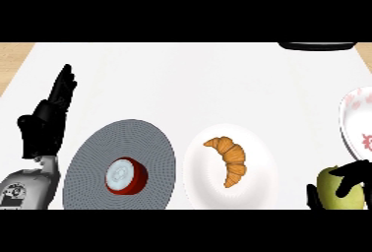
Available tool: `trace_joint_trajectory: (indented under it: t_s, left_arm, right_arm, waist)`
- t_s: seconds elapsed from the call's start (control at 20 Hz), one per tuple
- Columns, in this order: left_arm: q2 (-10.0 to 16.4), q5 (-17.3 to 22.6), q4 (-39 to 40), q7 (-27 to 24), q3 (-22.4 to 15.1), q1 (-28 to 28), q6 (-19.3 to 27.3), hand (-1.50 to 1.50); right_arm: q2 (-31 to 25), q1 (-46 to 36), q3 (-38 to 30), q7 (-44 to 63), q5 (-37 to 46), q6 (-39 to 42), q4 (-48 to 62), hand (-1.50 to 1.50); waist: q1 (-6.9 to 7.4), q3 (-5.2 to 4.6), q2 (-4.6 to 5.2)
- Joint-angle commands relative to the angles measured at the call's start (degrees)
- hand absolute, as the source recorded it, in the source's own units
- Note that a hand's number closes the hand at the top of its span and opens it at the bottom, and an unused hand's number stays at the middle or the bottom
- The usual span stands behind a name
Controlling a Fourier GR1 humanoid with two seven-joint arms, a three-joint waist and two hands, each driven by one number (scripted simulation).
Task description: Pick the lemon from the plate and place it in the bowl
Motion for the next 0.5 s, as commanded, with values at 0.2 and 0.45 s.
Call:
trace_joint_trajectory:
  t_s: [0.2, 0.45]
  left_arm:
    - [-0.1, -0.6, 3.4, -2.5, 0.6, -1.2, -0.1, 0.0]
    - [-0.9, -0.8, 0.3, 0.3, -0.6, -0.3, -0.3, 0.0]
  right_arm:
    - [-13.1, -14.8, -25.9, -11.7, -18.2, 1.8, 24.9, 1.5]
    - [-19.6, -21.9, -30.2, -23.9, -17.6, 0.2, 47.0, 1.5]
  waist:
    - [0.25, -0.12, 0.11]
    - [0.83, -0.13, -0.12]
